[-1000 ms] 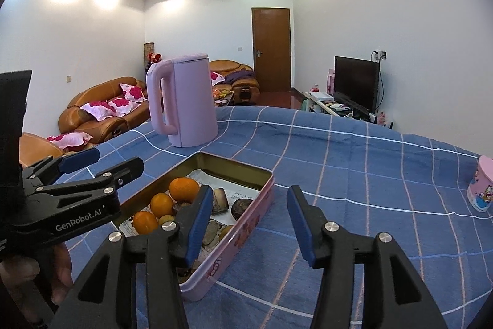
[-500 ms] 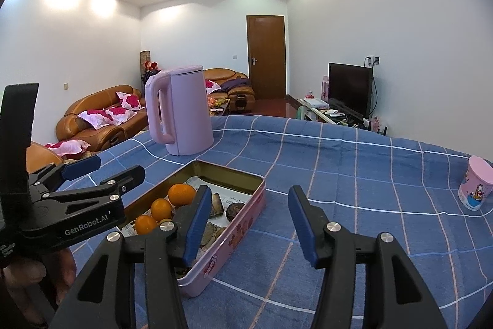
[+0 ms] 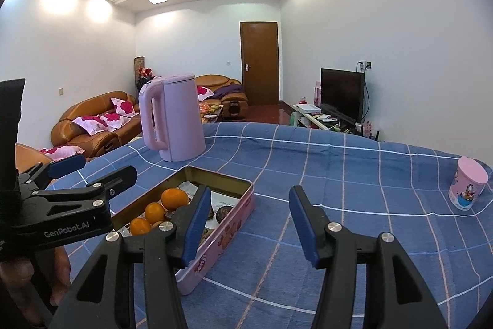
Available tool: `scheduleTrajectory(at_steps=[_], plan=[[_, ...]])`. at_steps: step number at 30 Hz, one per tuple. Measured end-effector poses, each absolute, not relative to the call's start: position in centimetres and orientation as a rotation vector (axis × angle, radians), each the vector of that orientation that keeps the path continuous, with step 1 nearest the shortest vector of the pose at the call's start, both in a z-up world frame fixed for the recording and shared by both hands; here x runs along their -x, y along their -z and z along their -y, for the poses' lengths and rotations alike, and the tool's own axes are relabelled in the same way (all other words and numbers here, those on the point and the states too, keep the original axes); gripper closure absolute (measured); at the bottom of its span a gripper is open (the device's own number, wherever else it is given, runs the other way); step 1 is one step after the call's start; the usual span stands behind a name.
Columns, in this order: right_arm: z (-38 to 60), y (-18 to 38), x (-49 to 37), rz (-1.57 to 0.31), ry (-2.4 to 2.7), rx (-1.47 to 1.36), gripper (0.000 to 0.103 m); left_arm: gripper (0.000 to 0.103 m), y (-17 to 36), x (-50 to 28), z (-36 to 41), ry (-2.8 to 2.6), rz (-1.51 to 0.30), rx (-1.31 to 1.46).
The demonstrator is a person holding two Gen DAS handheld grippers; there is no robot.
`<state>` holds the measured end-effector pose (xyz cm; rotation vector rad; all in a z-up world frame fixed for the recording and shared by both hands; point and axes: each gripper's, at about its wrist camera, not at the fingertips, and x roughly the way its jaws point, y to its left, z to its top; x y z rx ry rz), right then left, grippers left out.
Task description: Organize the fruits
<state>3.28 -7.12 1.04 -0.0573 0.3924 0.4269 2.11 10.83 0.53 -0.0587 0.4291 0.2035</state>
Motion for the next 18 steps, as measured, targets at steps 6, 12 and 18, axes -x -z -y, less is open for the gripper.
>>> scheduleTrajectory(at_steps=[6,12,18], plan=[[7.5,-1.0,-3.0,-0.389,-0.424,0.053,0.048,0.000,-0.6,-2.3,-10.6,-0.205,-0.442,0.066],[7.8,-1.0,-2.8,-0.389,-0.422,0.050,0.048,0.000,-0.6,-2.3,-10.4,-0.211,-0.442,0.055],[8.6,-0.9,-2.7,-0.394,-0.415,0.049,0.048,0.000,-0.7,-2.1,-10.0,-0.198,-0.437,0.041]])
